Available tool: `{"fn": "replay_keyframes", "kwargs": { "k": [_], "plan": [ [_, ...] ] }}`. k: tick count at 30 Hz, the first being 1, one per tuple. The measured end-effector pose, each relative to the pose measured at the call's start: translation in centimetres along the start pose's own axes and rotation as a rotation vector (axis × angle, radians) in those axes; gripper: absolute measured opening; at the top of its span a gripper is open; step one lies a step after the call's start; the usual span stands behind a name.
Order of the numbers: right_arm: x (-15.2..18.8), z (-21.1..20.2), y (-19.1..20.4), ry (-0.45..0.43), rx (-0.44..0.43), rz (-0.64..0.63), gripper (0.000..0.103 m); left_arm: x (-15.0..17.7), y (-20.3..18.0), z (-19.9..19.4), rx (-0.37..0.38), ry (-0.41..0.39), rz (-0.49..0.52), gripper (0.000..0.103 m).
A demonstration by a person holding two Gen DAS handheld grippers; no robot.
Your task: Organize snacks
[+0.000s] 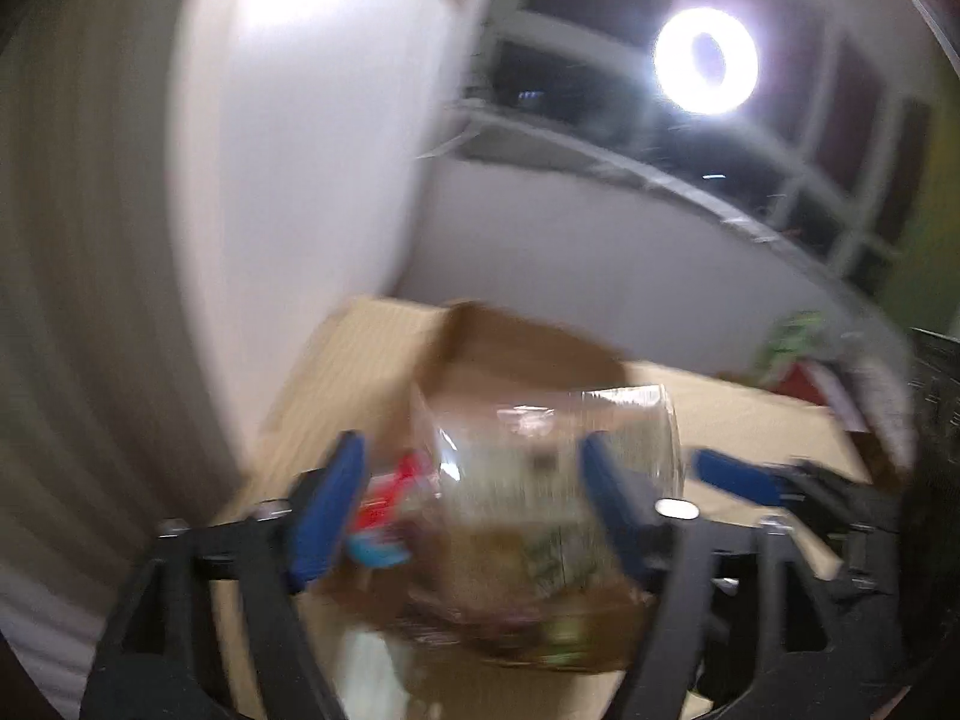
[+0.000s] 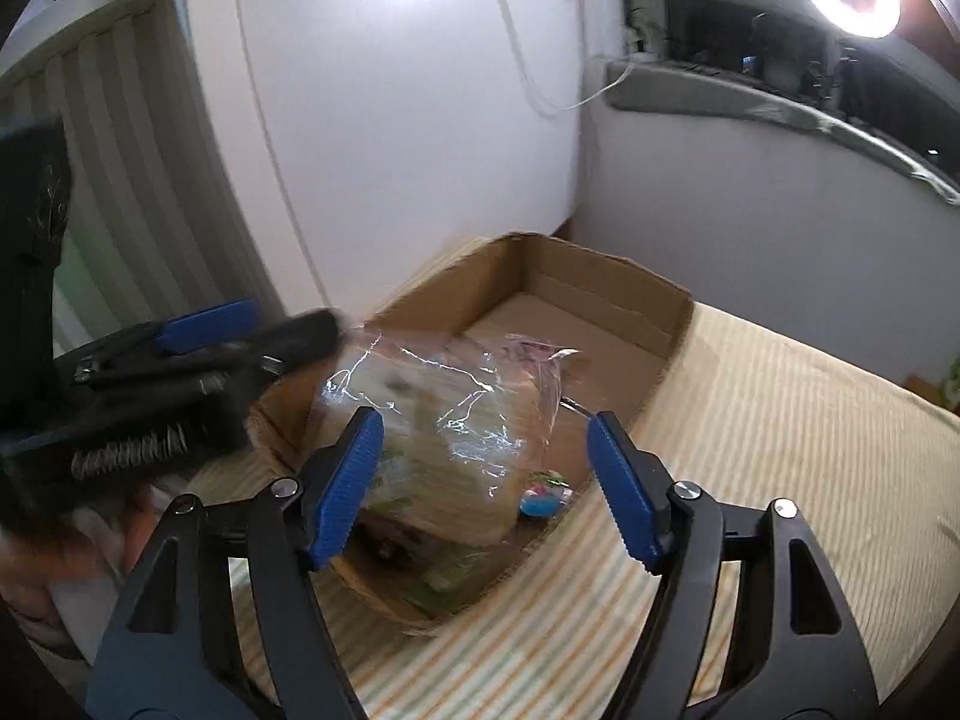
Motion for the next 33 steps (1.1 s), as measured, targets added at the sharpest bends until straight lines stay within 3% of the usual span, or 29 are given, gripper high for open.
{"fn": "replay_keyframes", "kwargs": {
  "k": [2, 10, 19, 22, 24, 27, 33],
  "plan": [
    [0.2, -0.2, -0.2, -0.003, -0.002, 0.004, 0.073, 1.1, 1.1, -0.2, -0.045, 0.013, -0.035, 0.080],
    [0.5, -1.7, 0.3, -0.035, -0.007, -0.019, 0.074, 1.9, 2.8, -2.0, -0.054, 0.006, -0.096, 0.081],
    [0.9, -3.2, 1.1, -0.068, -0.022, -0.021, 0.074, 2.2, 2.5, -3.2, -0.041, -0.012, -0.084, 0.082],
    [0.8, -3.8, 1.6, -0.101, -0.024, -0.036, 0.086, 2.1, 2.4, -3.6, -0.034, -0.029, -0.086, 0.087],
    [0.8, -4.2, 1.8, -0.126, -0.023, -0.043, 0.091, 2.1, 2.4, -4.1, -0.063, -0.054, -0.081, 0.103],
    [0.8, -4.3, 1.6, -0.131, -0.028, -0.024, 0.091, 2.0, 2.6, -4.7, -0.098, -0.087, -0.073, 0.102],
    [1.5, -5.9, -1.5, -0.142, 0.018, 0.021, 0.098, 1.9, 1.6, -4.2, -0.124, -0.067, -0.046, 0.102]
  ]
}}
Point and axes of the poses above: each gripper's, at about its wrist camera, not at the fingertips, and z roughly the way its jaws point, y to its left, x to its underside, the point moved 1 cm from there along z, roughly the way its jaws point, and after that the axes turned 15 degrees about z, right-handed, at the moved point
